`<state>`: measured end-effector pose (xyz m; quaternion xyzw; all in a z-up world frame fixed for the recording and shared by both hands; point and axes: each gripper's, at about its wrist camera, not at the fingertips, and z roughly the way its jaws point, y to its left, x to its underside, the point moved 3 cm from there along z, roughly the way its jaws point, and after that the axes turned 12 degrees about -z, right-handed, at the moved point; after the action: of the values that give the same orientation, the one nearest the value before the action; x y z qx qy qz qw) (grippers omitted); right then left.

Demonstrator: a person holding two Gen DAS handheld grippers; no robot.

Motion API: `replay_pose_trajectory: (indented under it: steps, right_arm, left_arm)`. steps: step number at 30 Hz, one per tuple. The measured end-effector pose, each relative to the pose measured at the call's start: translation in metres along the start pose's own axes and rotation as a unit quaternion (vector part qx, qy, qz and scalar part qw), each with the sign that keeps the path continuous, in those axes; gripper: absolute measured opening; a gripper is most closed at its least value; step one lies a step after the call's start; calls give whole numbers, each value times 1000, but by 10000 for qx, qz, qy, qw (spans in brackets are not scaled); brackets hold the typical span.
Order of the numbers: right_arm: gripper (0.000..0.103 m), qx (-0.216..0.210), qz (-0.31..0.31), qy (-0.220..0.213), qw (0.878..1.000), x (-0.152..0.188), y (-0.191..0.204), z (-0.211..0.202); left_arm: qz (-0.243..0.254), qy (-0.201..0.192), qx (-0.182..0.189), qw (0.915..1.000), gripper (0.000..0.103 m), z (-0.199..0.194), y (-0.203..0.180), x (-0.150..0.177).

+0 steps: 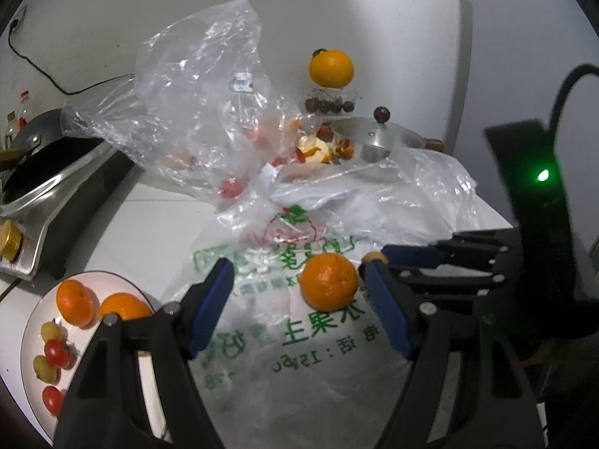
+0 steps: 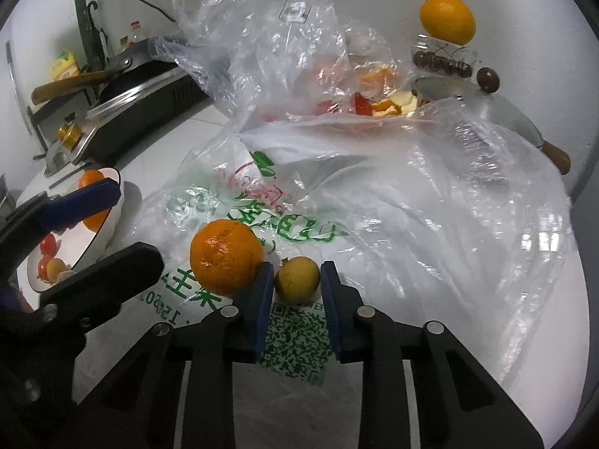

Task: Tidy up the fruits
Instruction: 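Grasp a yellow fruit with the right tool while the left tool grasps a tangerine, then lift both held fruits out of the bag and carry them over the plate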

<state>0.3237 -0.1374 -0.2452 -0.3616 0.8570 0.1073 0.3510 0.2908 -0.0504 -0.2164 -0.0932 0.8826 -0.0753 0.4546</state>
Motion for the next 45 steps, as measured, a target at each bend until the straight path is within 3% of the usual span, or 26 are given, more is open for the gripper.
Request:
replay_pose_trajectory:
  steps: [4, 9, 15, 19, 30, 45]
  right_arm:
    - [27, 105, 66, -131, 9998, -1, -9, -11]
    - [27, 176, 186, -249, 9994, 2, -22, -21]
    - [27, 215, 255, -317, 9989, 4, -31, -25]
    - [27, 207, 262, -342, 9989, 5, -34, -24]
    - [27, 219, 232, -371, 9988, 6, -29, -25]
    - [27, 431, 149, -610, 9971, 2, -3, -66]
  left_arm:
    - [113, 114, 18, 9999, 73, 9, -9, -2]
    - [192, 503, -73, 9985, 62, 32, -17, 0]
    - [345, 798, -132, 9961, 60, 52, -24, 5]
    - [438, 1026, -204, 9935, 47, 63, -27, 11]
    - [414, 956, -104, 9945, 47, 56, -27, 10]
    - [465, 377, 129, 9981, 47, -9, -29, -4]
